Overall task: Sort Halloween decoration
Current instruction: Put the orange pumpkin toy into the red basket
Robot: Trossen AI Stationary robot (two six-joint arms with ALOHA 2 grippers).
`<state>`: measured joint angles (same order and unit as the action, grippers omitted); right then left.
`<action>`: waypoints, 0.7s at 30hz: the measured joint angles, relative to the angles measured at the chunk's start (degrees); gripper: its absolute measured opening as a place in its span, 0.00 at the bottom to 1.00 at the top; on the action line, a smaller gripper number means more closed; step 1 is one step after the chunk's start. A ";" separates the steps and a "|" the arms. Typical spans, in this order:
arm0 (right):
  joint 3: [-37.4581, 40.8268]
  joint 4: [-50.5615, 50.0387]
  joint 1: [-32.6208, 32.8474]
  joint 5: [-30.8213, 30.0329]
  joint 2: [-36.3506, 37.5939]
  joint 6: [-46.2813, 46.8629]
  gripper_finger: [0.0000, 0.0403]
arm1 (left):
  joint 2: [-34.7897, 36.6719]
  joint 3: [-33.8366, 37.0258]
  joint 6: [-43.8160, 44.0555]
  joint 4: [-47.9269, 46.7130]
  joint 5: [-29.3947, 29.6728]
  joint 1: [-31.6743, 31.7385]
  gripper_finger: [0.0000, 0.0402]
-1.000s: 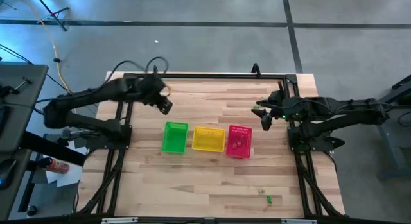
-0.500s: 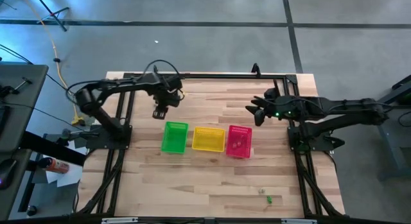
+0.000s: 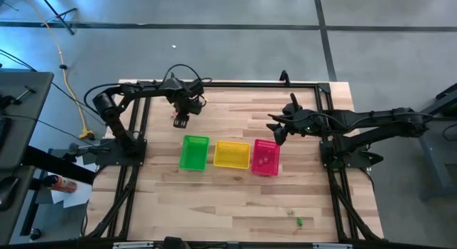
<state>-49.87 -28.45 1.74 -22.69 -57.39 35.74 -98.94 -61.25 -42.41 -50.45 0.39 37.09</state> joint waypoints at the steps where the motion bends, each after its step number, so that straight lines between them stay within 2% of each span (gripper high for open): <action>1: 0.00 0.00 0.00 -0.01 0.00 -0.23 0.53 | 0.00 0.00 0.55 -0.25 -0.88 0.29 0.44; 7: 0.00 0.00 0.00 -0.97 0.00 -1.72 0.53 | 0.00 0.09 -0.09 -0.03 -4.77 0.80 0.52; 12: 0.00 -0.04 0.00 -1.30 0.00 -1.72 0.53 | 0.00 0.57 -2.79 1.38 -3.39 0.86 0.57; 21: 0.00 -0.56 0.00 -1.30 0.00 -1.72 0.53 | -1.38 0.57 -2.82 1.61 -2.57 2.21 0.57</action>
<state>-49.87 -29.00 1.74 -23.99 -57.39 34.02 -100.32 -60.69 -45.23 -48.84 -2.19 39.30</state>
